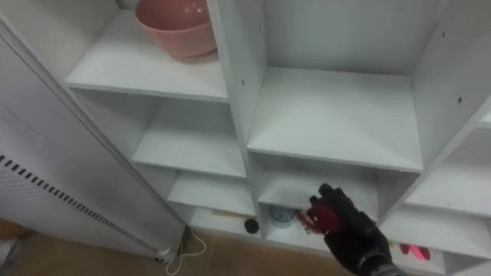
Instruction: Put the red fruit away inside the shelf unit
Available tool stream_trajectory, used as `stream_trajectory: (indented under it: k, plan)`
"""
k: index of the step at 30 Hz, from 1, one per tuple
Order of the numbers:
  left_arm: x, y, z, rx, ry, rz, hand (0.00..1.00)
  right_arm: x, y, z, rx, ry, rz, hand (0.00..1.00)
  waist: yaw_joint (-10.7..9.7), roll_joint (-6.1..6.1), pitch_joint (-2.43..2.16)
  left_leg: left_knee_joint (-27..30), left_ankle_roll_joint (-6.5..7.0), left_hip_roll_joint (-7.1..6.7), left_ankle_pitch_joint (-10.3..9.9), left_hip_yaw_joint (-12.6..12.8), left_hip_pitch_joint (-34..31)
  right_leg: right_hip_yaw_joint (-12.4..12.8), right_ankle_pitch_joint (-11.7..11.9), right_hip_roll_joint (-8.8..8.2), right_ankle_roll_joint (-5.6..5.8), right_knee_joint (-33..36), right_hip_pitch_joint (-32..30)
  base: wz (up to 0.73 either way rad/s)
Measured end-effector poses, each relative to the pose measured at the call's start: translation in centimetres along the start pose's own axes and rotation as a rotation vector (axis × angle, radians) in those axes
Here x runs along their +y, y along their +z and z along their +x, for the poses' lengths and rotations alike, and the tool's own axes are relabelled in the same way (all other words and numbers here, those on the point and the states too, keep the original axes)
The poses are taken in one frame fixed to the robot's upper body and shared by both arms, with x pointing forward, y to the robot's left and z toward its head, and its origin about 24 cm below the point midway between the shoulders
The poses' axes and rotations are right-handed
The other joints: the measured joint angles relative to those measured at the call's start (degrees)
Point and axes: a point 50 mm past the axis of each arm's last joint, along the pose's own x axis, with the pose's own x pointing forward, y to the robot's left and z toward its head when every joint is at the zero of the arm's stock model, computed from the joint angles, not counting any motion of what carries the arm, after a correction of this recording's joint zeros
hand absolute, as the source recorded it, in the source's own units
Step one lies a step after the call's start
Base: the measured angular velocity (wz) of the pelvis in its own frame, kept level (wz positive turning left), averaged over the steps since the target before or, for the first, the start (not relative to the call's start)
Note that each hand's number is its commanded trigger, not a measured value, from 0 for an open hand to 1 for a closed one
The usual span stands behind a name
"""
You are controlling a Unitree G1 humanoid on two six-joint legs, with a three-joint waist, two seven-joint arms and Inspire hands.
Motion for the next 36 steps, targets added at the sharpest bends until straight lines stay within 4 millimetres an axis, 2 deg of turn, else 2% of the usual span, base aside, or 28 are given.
stream_trajectory:
  k: [2, 7, 8, 9, 10, 13, 17, 27, 33, 36]
  plan:
    - [-0.5, 0.0, 0.0, -0.001, -0.015, 0.011, 0.00, 0.3, 1.0, 0.3, -0.038, -0.027, 0.043, 1.00, 0.06, 0.64, 0.32, 0.26, 0.03, 0.06, -0.21, 0.28, -0.83, 0.10, 0.05, 0.28, -0.05, 0.26, -0.70, -0.05]
    - [-0.8, 0.8, -0.2, -0.037, -0.010, 0.000, 0.00, 1.9, 3.1, 1.1, -0.117, -0.057, 0.102, 1.00, 0.15, 1.10, 0.22, 1.62, 0.18, 0.09, -0.36, 1.17, -3.22, 0.88, 0.20, 0.29, -0.13, 1.41, -3.68, -0.07]
    - [-0.8, 0.9, -0.2, -0.045, -0.004, 0.005, 0.00, 2.1, 3.6, 1.2, -0.146, -0.066, 0.145, 0.79, 0.18, 1.21, 0.17, 1.76, 0.20, 0.05, -0.38, 1.31, -3.66, 1.12, 0.21, 0.28, -0.12, 1.64, -4.22, -0.07]
    - [-0.8, 1.0, -0.2, -0.050, 0.003, 0.005, 0.00, 2.3, 3.9, 1.2, -0.156, -0.070, 0.181, 0.33, 0.20, 1.24, 0.17, 1.99, 0.33, 0.06, -0.48, 1.67, -3.79, 1.37, 0.18, 0.32, -0.07, 2.04, -4.52, -0.04]
    - [-0.8, 1.1, -0.2, -0.051, 0.004, 0.005, 0.00, 2.3, 3.9, 1.2, -0.157, -0.075, 0.189, 0.00, 0.24, 1.29, 0.14, 2.04, 0.36, 0.08, -0.51, 1.83, -3.79, 1.46, 0.16, 0.34, -0.04, 2.14, -4.57, -0.05]
    - [-0.8, 1.1, -0.2, -0.053, 0.013, 0.006, 0.00, 2.6, 4.2, 1.4, -0.169, -0.090, 0.235, 0.00, 0.92, 1.67, -0.01, 2.02, 0.54, 0.10, -0.62, 2.32, -3.90, 1.64, 0.15, 0.29, 0.02, 2.17, -4.89, -0.06]
    - [-1.1, 0.8, -0.4, -0.048, 0.013, 0.003, 0.00, 2.4, 4.9, 1.2, -0.198, -0.133, 0.289, 0.00, 1.81, 2.53, -0.49, 2.12, 0.70, 0.01, -0.71, 2.45, -3.91, 1.71, 0.22, 0.17, 0.20, 2.21, -4.86, 0.00]
    - [-1.6, 0.4, -0.6, -0.038, 0.018, 0.015, 0.00, 3.3, 5.5, 1.5, -0.210, -0.157, 0.419, 0.00, 1.90, 2.83, -0.63, 2.44, 0.87, 0.19, -0.82, 2.65, -4.04, 1.75, 0.19, 0.08, 0.24, 2.72, -4.83, 0.00]
    - [-1.9, 0.4, -0.6, -0.037, 0.012, 0.011, 0.00, 3.3, 6.1, 1.4, -0.245, -0.176, 0.461, 0.00, 2.62, 3.86, -1.32, 2.68, 1.12, 0.10, -0.84, 2.74, -3.96, 1.87, 0.10, -0.60, 0.50, 3.16, -4.82, 0.00]
    - [-1.9, 0.4, -0.6, -0.037, 0.015, 0.010, 0.00, 3.2, 6.2, 1.4, -0.250, -0.181, 0.465, 0.00, 2.81, 4.13, -1.42, 2.43, 1.26, 0.03, -0.75, 2.91, -3.68, 1.80, 0.14, -0.60, 0.60, 3.05, -4.62, 0.00]
